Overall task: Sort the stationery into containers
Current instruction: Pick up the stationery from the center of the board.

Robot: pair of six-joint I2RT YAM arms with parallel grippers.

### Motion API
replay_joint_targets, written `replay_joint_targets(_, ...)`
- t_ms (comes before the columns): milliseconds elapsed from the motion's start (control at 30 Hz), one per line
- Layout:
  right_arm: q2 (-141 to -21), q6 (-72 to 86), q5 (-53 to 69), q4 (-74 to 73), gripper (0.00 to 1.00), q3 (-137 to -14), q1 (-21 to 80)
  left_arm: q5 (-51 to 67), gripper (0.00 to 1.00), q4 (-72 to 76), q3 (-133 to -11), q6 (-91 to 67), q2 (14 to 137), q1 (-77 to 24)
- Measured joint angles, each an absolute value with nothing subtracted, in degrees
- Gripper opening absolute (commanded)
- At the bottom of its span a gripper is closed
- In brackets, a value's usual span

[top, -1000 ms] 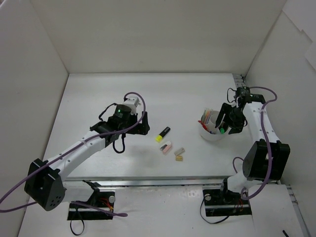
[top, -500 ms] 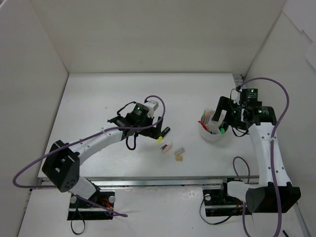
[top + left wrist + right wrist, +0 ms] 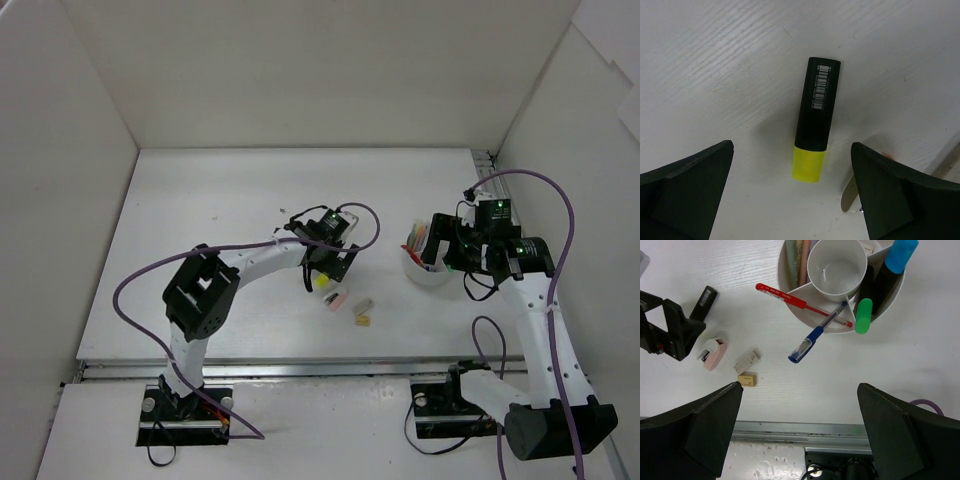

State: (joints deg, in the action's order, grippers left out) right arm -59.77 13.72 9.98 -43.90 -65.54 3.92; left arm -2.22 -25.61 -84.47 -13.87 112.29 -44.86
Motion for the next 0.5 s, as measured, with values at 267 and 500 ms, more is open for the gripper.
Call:
replay_joint_targets(267, -59.11, 13.50, 8.62, -43.83, 0.98, -64.79, 4.21, -2.44, 0.99, -27.40, -87.72, -13.65, 117.80, -45.17)
replay_joint_targets(500, -57.19, 13.61, 6.31, -43.83, 0.98, -64.75, 4.21, -2.50, 0.63, -28.64, -92.05, -14.15, 121.10, -45.15)
